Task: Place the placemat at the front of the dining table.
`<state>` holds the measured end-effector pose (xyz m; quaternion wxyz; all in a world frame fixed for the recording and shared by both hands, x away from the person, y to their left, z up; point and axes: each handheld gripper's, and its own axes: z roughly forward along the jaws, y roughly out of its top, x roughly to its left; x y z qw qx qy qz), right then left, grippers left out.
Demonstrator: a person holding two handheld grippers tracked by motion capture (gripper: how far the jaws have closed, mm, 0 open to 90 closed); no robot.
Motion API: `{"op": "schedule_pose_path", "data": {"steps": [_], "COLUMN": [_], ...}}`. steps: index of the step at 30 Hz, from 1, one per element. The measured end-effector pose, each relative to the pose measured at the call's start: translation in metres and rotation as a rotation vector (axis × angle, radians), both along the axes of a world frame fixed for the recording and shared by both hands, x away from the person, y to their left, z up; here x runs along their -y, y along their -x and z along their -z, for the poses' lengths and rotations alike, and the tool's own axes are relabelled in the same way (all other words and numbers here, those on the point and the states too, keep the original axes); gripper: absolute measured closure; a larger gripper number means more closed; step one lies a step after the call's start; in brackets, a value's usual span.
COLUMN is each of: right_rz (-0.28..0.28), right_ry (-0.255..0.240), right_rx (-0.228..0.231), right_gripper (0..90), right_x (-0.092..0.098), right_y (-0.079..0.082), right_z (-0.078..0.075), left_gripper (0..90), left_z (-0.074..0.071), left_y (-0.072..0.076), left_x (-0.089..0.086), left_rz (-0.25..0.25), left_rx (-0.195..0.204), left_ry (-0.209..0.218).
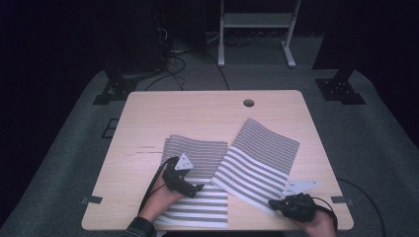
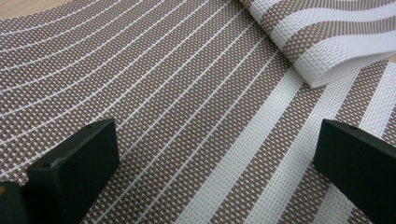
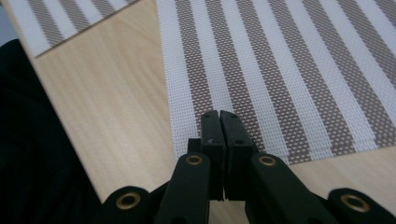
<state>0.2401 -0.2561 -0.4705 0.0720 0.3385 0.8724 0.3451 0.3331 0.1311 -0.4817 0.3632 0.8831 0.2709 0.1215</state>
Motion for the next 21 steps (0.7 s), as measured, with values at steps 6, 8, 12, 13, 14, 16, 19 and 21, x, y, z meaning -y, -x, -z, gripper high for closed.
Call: {"op": "schedule_pose_path", "data": {"steps": [6, 8, 12, 13, 14, 16, 19, 21], "right_rz": [0.093, 0.120, 0.150, 0.157, 0.163, 0.184, 0.210, 0.223], "right_ry": [0.007, 0.014, 0.020, 0.027, 0.035, 0.058, 0.064, 0.063], "right_rx": [0.002, 0.003, 0.003, 0.008, 0.013, 0.025, 0.031, 0.034], "right_gripper": [88.3, 88.2, 88.2, 88.2, 88.2, 88.2, 88.3, 88.1], "right_x": [0.020, 0.027, 0.036, 0.037, 0.039, 0.043, 0.052, 0.056], "right_y": [-0.012, -0.015, -0.022, -0.023, -0.025, -0.028, -0.035, -0.038], "right_z": [-0.001, -0.001, -0.001, -0.001, -0.002, -0.002, -0.003, -0.002], "left_gripper": [0.0, 0.0, 0.0, 0.0, 0.0, 0.0, 0.0, 0.0], "left_z": [0.000, 0.000, 0.000, 0.000, 0.000, 0.000, 0.000, 0.000], "left_y": [0.000, 0.000, 0.000, 0.000, 0.000, 0.000, 0.000, 0.000], "left_x": [0.000, 0.000, 0.000, 0.000, 0.000, 0.000, 0.000, 0.000], "left_rz": [0.000, 0.000, 0.000, 0.000, 0.000, 0.000, 0.000, 0.000], "left_rx": [0.000, 0.000, 0.000, 0.000, 0.000, 0.000, 0.000, 0.000], "left_ry": [0.000, 0.000, 0.000, 0.000, 0.000, 0.000, 0.000, 0.000]}}
